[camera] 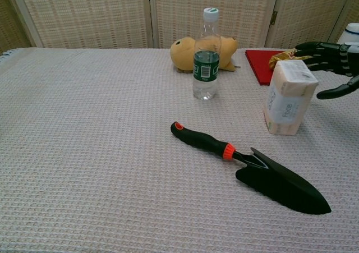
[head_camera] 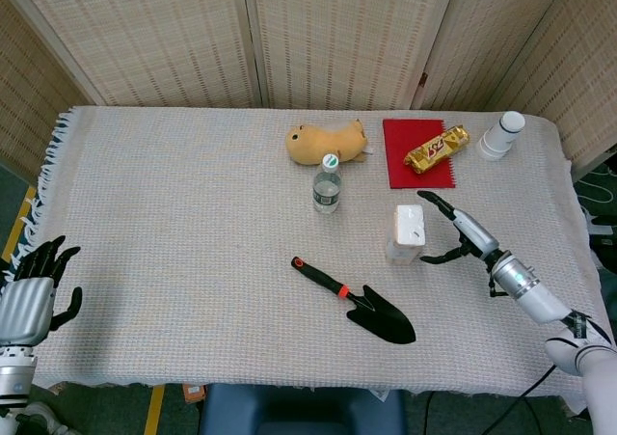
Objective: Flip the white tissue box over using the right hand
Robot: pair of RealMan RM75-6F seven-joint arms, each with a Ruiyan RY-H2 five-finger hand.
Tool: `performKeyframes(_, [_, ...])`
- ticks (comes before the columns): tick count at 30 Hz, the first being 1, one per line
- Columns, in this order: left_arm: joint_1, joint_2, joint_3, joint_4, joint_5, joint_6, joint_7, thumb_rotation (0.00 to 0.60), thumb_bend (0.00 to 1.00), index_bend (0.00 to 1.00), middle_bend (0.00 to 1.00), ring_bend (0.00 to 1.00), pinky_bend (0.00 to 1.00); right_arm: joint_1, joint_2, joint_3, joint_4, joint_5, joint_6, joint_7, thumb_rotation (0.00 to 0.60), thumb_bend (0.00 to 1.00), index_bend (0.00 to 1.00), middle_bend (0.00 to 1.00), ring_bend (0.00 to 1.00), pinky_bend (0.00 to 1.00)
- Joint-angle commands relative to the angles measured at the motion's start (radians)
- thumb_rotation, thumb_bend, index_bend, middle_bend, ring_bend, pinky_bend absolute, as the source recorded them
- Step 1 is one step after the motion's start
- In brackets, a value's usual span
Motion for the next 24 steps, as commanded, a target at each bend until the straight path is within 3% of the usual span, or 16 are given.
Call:
performKeyframes(1, [0.003, 0.006, 0.001, -0.01, -0.003, 0.002, 0.002, 0.6, 0.48, 0.16, 0.0, 0.0, 0.09, -0.035, 0.309, 0.107, -0.591, 0.14, 0.013, -0.67, 0.6, 0.0, 0.0, 0.0, 0.0, 0.0])
performKeyframes(4, [0.008, 0.01, 0.001, -0.017, 0.011, 0.018, -0.006, 0.6, 0.48, 0.16, 0.0, 0.0, 0.09, -0.039, 0.416, 0.156, -0.864, 0.231, 0.003, -1.031, 0.6, 0.0, 0.0, 0.0, 0.0, 0.0])
performKeyframes(10, [0.014, 0.016, -0.001, -0.021, 0.012, 0.027, -0.012, 0.6, 0.48, 0.16, 0.0, 0.0, 0.09, -0.004, 0.495, 0.221, -1.111, 0.392, -0.062, -1.419, 0.6, 0.0, 0.0, 0.0, 0.0, 0.0])
performKeyframes(15, [0.017, 0.021, -0.002, -0.025, 0.009, 0.029, -0.015, 0.6, 0.48, 0.16, 0.0, 0.0, 0.09, 0.038, 0.534, 0.267, -1.185, 0.541, -0.132, -1.562, 0.6, 0.0, 0.0, 0.0, 0.0, 0.0])
performKeyframes(21, [0.016, 0.026, -0.001, -0.032, -0.001, 0.019, -0.005, 0.6, 0.48, 0.16, 0.0, 0.0, 0.09, 0.138, 0.572, 0.285, -1.209, 0.806, -0.309, -1.699, 0.6, 0.0, 0.0, 0.0, 0.0, 0.0])
performKeyframes(24, [0.015, 0.026, -0.002, -0.033, -0.002, 0.018, -0.004, 0.6, 0.48, 0.16, 0.0, 0.0, 0.09, 0.151, 0.574, 0.285, -1.212, 0.834, -0.321, -1.714, 0.6, 0.0, 0.0, 0.0, 0.0, 0.0])
